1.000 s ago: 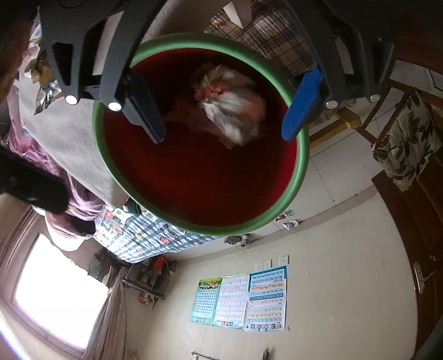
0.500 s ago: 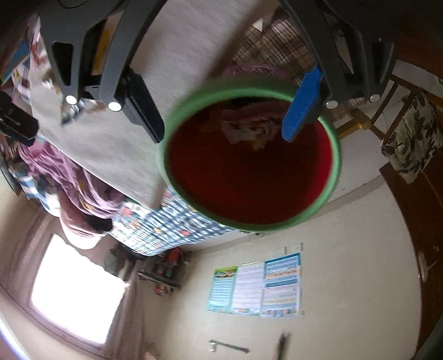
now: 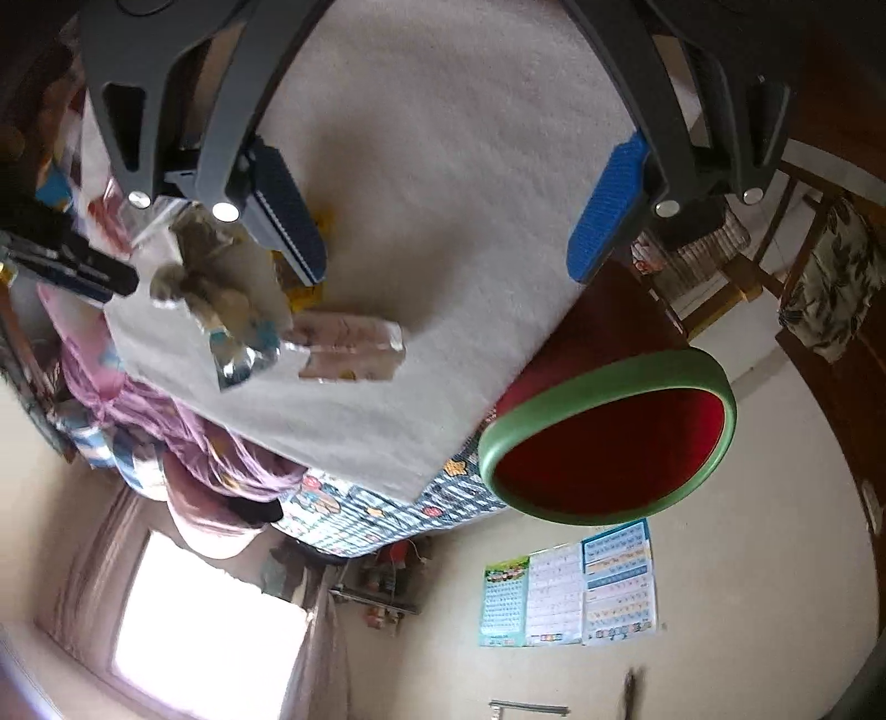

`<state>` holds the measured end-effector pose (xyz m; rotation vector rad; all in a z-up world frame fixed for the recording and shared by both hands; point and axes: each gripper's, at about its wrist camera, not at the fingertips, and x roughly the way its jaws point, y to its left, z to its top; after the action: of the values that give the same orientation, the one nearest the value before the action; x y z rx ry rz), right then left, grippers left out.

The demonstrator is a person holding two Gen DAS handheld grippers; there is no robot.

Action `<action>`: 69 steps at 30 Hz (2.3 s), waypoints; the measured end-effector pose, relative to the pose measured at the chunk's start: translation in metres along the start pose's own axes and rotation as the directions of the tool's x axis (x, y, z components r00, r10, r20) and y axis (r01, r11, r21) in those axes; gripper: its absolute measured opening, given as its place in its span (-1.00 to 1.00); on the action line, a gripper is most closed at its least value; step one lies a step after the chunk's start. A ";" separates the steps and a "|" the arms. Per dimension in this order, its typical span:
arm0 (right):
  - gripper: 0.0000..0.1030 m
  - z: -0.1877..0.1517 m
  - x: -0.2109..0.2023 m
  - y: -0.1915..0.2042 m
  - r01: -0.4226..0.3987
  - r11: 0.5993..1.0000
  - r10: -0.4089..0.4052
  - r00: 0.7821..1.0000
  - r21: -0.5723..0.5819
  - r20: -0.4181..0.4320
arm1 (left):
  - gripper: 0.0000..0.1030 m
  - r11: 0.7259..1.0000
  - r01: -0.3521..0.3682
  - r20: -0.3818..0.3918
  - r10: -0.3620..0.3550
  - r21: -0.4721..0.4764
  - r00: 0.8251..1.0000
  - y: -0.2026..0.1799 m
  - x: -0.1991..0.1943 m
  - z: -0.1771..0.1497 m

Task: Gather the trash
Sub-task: 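Grasp the yellow chip bag with the left tool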

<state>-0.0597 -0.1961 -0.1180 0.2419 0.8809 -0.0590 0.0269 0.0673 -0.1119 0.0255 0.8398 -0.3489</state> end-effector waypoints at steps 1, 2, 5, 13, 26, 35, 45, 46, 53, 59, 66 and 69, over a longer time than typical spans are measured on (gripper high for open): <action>0.36 -0.002 -0.001 -0.003 0.009 1.000 -0.009 1.000 0.010 0.005 | 0.67 1.000 0.006 -0.003 -0.006 0.016 1.000 -0.001 0.003 -0.001; 0.36 -0.005 -0.002 -0.005 0.023 1.000 -0.024 1.000 0.018 0.014 | 0.67 0.999 0.020 -0.001 -0.020 0.029 1.000 -0.002 0.008 -0.003; 0.36 -0.015 -0.004 -0.017 0.100 0.993 -0.103 0.994 0.065 0.033 | 0.67 0.996 0.043 -0.006 -0.043 0.073 0.999 -0.012 0.025 -0.007; 0.36 -0.022 -0.016 -0.040 0.127 0.980 -0.128 0.992 0.153 -0.003 | 0.67 0.984 0.124 -0.096 -0.112 0.125 0.989 -0.039 0.043 -0.009; 0.36 0.027 0.002 -0.054 -0.009 1.000 0.010 0.999 -0.018 0.050 | 0.67 0.995 0.099 -0.042 -0.097 0.028 0.994 -0.069 0.042 -0.015; 0.36 0.027 0.020 -0.084 -0.159 0.985 0.155 0.986 -0.066 -0.062 | 0.62 0.992 -0.027 -0.113 0.013 -0.126 0.994 -0.087 0.043 -0.032; 0.42 0.026 0.004 -0.095 -0.193 0.979 0.191 0.981 -0.067 -0.033 | 0.32 0.993 -0.093 -0.117 0.085 -0.070 0.989 -0.106 0.046 -0.023; 0.42 0.025 0.002 -0.096 -0.194 0.979 0.193 0.981 -0.058 -0.032 | 0.30 0.994 -0.097 -0.125 0.089 -0.059 0.988 -0.107 0.051 -0.021; 0.42 0.026 -0.003 -0.097 -0.150 0.988 0.150 0.989 -0.031 0.007 | 0.28 0.999 -0.015 -0.161 0.009 -0.034 0.987 -0.104 0.080 -0.011; 0.42 0.027 -0.001 -0.098 -0.072 0.997 0.071 0.997 0.025 0.019 | 0.11 0.998 0.059 -0.231 -0.048 0.038 0.972 -0.111 0.114 -0.006; 0.42 0.038 0.015 -0.082 -0.029 1.000 0.029 1.000 0.012 -0.008 | -0.64 0.994 0.106 -0.187 -0.099 0.029 0.977 -0.095 0.102 -0.006; 0.52 0.051 0.030 -0.066 -0.032 0.999 0.032 0.999 -0.025 -0.021 | -0.64 0.993 0.111 -0.153 -0.105 0.028 0.983 -0.087 0.087 -0.001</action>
<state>-0.0118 -0.2705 -0.1223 0.2328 0.8973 -0.0156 0.0523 -0.0398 -0.1669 0.0406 0.9879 -0.4685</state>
